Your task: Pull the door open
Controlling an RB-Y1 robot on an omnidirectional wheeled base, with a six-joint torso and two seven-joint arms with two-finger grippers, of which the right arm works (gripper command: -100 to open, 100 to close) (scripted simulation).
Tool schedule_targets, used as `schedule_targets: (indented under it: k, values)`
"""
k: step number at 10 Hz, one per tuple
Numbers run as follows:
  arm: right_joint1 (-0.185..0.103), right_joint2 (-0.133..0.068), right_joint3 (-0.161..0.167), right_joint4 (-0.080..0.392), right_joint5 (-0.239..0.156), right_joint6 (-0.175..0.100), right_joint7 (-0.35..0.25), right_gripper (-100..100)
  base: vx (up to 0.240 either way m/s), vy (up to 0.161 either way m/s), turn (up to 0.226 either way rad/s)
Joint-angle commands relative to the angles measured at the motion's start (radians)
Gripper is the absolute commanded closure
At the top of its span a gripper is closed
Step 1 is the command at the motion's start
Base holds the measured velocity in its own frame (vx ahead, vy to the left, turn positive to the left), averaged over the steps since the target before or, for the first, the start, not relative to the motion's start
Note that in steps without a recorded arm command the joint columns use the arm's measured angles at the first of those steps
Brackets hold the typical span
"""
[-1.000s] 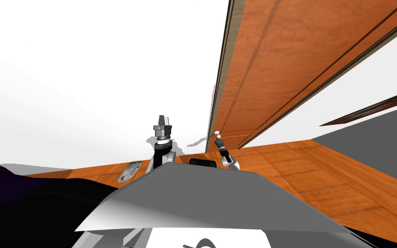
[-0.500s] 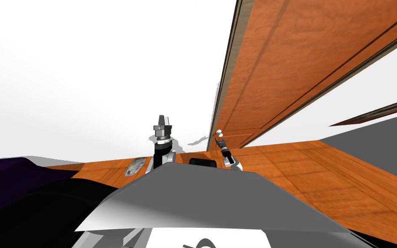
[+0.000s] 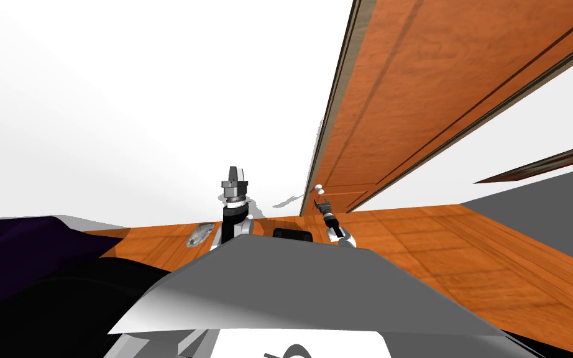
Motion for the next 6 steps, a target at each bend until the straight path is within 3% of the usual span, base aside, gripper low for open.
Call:
schedule_targets:
  k: [1, 2, 3, 4, 6]
  values:
    - [-0.012, -0.008, -0.008, 0.028, -0.004, -0.020, 0.002, -100, -0.089, -0.018, 0.011]
    - [-0.009, -0.031, -0.015, 0.032, -0.008, -0.031, -0.015, -100, -0.114, -0.041, 0.033]
    - [-0.008, -0.042, -0.018, 0.033, -0.010, -0.036, -0.023, -100, -0.167, -0.076, 0.022]
    - [0.001, -0.035, -0.012, 0.007, -0.006, -0.019, -0.021, -100, -0.078, -0.039, 0.003]
    - [0.004, -0.052, -0.049, 0.026, -0.031, -0.027, -0.017, -100, 0.054, 0.019, 0.319]
